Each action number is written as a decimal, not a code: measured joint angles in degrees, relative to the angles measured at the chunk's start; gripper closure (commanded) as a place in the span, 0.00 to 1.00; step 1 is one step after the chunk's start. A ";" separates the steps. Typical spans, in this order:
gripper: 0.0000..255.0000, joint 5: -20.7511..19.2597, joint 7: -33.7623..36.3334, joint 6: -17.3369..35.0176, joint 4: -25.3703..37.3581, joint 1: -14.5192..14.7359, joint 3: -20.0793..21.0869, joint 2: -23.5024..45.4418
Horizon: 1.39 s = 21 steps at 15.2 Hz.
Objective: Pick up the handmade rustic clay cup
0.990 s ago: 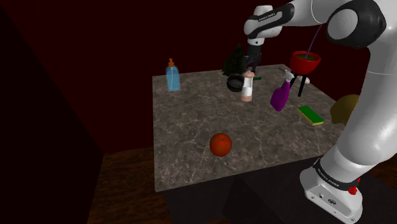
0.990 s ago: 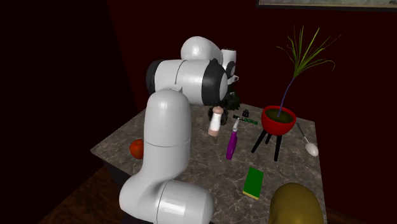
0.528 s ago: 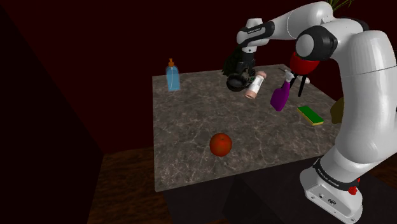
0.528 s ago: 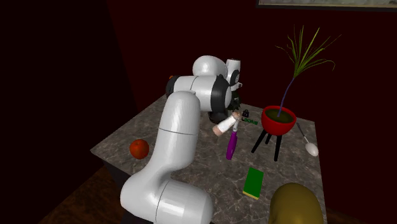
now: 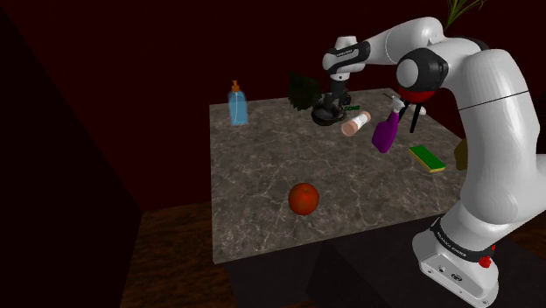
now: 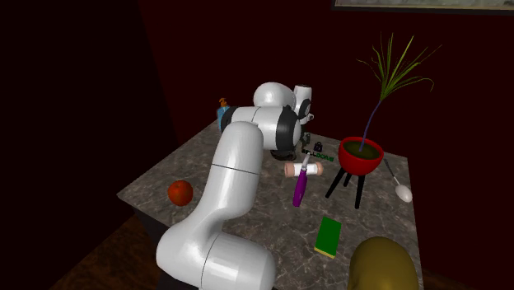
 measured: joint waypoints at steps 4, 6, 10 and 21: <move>1.00 0.02 -0.03 0.48 -0.37 0.01 0.00 0.05; 1.00 0.03 -0.04 0.54 -0.46 0.01 0.00 -0.03; 1.00 0.03 -0.03 0.50 -0.41 0.01 0.00 -0.01; 1.00 -0.36 0.18 -4.57 2.03 0.01 -0.26 -2.55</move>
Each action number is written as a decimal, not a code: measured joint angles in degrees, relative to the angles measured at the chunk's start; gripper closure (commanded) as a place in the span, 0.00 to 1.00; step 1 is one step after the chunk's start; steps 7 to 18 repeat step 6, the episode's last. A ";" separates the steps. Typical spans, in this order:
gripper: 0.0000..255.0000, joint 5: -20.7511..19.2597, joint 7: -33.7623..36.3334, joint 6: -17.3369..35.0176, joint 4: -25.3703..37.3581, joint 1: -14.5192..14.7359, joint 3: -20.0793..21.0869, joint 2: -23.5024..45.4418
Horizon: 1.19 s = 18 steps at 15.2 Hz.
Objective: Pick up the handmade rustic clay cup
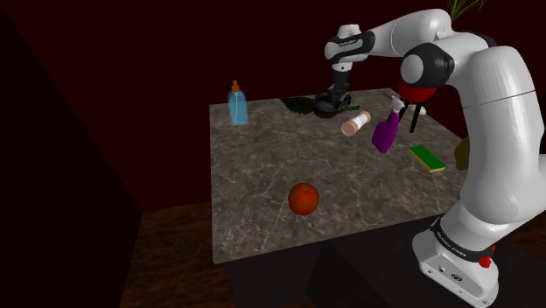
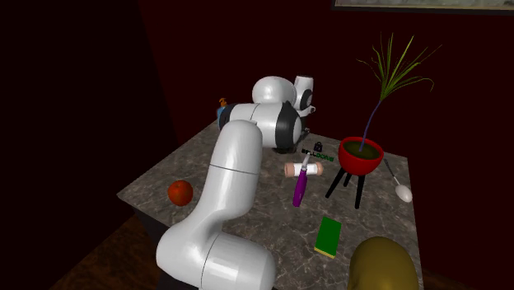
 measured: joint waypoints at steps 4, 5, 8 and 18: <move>1.00 -0.16 0.22 -2.36 1.35 0.07 -0.08 -1.02; 1.00 -0.20 0.20 -3.06 1.84 0.02 -0.11 -1.22; 1.00 -0.22 0.18 -3.51 2.23 -0.04 -0.14 -1.30; 1.00 -0.22 0.18 -3.51 2.23 -0.04 -0.14 -1.30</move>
